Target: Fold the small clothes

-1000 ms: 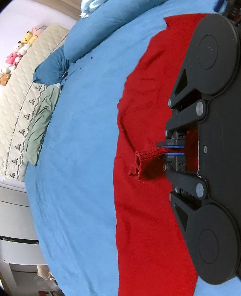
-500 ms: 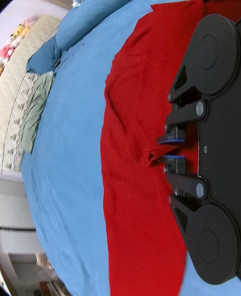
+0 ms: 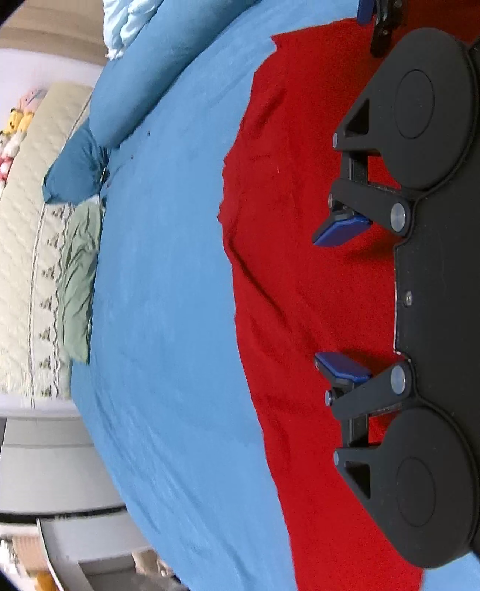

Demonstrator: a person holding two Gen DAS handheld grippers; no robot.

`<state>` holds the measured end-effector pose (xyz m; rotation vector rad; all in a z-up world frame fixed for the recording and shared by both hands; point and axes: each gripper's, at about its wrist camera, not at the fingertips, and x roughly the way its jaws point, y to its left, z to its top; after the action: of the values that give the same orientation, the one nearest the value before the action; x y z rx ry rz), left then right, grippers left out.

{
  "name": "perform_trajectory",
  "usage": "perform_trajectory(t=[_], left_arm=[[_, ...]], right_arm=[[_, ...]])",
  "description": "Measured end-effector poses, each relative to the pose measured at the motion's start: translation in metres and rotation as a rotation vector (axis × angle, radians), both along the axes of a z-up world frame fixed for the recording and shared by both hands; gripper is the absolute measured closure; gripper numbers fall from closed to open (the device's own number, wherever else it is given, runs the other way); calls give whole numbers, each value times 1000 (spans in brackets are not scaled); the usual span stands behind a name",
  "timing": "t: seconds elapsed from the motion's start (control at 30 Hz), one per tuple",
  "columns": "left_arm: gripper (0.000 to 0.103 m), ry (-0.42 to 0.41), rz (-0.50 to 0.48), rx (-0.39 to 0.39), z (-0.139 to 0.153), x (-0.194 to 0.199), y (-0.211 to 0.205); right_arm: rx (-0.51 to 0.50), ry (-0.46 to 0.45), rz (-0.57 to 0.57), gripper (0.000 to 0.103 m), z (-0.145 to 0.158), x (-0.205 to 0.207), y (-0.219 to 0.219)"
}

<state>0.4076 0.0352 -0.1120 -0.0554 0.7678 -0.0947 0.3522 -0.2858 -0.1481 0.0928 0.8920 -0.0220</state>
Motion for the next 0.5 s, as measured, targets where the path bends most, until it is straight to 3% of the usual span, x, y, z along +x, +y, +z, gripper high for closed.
perform_trajectory(t=[0.1, 0.2, 0.37, 0.5], left_arm=[[35, 16, -28, -3, -6, 12, -3], [35, 86, -33, 6, -23, 25, -4], [35, 97, -39, 37, -35, 15, -3], [35, 98, -41, 54, -36, 16, -3]], right_arm=[[-3, 6, -26, 0, 14, 2, 0], [9, -107, -13, 0, 31, 20, 1], [75, -97, -83, 0, 6, 87, -20], [50, -99, -136, 0, -6, 112, -42]])
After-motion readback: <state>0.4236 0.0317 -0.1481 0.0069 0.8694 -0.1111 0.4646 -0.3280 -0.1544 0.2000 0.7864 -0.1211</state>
